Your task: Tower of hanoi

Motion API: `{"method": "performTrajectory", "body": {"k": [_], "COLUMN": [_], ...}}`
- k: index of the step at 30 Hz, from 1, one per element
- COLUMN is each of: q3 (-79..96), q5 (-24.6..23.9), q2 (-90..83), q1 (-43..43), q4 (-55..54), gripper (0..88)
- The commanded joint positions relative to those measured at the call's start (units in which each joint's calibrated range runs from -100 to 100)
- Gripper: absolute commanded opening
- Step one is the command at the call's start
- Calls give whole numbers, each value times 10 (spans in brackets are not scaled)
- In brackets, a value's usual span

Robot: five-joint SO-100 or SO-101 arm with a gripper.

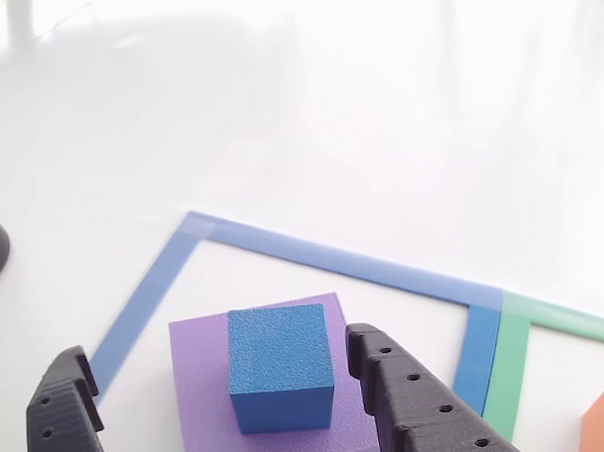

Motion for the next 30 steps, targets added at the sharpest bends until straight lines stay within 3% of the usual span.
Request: {"method": "performTrajectory", "body": {"k": [1, 17, 30], "q3": [-8, 2, 4], "q5": [4, 4, 4], "q2": [-6, -6, -34], "q1": [-5, -4, -3], "q4": [-12, -7, 5], "gripper": [234, 65, 41]}}
